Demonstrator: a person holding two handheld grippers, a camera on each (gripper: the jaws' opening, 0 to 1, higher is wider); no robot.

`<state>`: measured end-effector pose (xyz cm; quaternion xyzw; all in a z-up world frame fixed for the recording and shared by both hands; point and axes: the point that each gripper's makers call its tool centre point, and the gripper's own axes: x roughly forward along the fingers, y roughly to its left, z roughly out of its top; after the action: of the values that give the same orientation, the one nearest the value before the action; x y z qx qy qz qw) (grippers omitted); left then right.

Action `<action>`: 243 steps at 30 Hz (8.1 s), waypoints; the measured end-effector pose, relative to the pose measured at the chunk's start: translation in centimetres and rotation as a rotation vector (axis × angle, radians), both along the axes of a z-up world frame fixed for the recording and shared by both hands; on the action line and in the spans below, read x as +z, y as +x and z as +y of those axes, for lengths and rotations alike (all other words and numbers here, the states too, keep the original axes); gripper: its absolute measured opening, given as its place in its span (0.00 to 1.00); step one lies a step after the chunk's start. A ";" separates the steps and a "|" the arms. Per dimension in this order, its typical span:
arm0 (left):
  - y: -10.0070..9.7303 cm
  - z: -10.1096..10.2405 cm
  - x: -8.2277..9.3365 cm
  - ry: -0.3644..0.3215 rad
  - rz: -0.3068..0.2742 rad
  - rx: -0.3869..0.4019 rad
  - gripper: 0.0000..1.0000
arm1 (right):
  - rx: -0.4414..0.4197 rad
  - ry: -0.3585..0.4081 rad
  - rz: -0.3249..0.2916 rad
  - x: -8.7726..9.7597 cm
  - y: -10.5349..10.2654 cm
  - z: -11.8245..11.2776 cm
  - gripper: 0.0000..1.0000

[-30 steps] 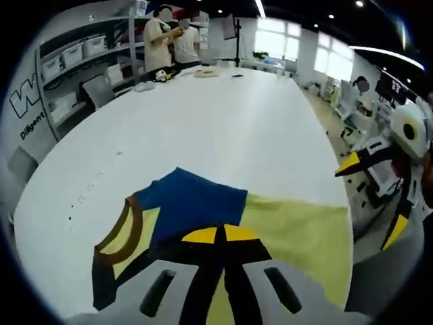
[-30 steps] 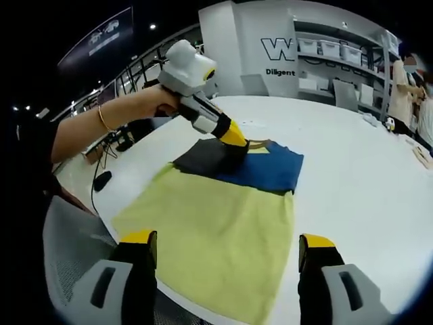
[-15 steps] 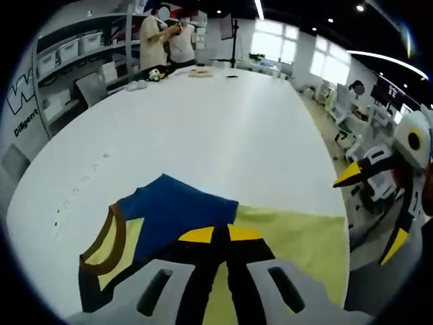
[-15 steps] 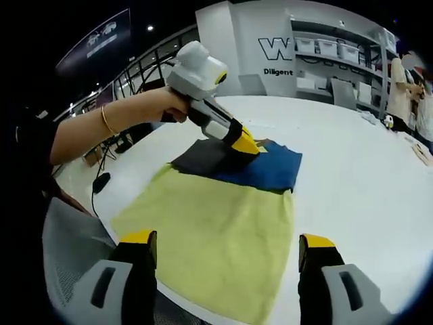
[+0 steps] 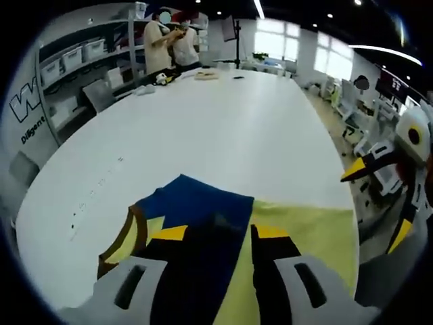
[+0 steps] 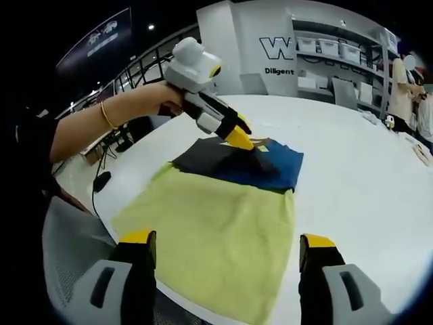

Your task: Fold the garment on the visible template until the final outline fits inside the template.

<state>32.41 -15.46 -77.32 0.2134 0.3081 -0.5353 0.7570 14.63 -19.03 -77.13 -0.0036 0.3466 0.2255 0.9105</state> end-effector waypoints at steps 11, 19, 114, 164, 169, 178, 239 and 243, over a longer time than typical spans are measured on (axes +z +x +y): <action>-0.1 0.4 -1.8 0.053 -0.076 -0.100 0.44 | -0.001 -0.002 0.007 -0.2 -0.1 -0.1 0.86; 0.9 0.1 -2.8 0.069 -0.085 -0.101 0.36 | -0.008 0.003 0.004 -0.1 0.2 -0.1 0.85; 2.3 4.0 -3.4 -0.058 -0.211 0.172 0.52 | 0.049 0.020 -0.003 0.0 -0.5 1.1 0.97; 0.3 -1.6 -2.3 -0.104 -0.084 0.083 0.03 | -0.014 0.042 0.001 -0.2 0.0 -0.4 0.93; -1.5 -3.5 -2.6 -0.123 -0.073 0.073 0.03 | -0.011 0.041 0.005 -0.3 -0.1 -0.3 0.93; -3.4 -4.8 -4.4 -0.101 -0.060 0.054 0.03 | -0.012 0.041 0.017 -0.6 -0.2 -0.5 0.93; -4.7 1.7 -0.5 -0.210 0.012 0.220 0.93 | 0.010 0.058 -0.052 1.7 1.4 0.2 0.96; -5.1 3.2 0.2 -0.208 -0.017 0.247 0.99 | 0.014 0.069 -0.065 2.1 1.7 0.3 0.97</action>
<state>27.33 -12.27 -77.16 0.0988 0.2683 -0.4654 0.8376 16.33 -18.73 -75.06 0.0181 0.3087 0.2434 0.9193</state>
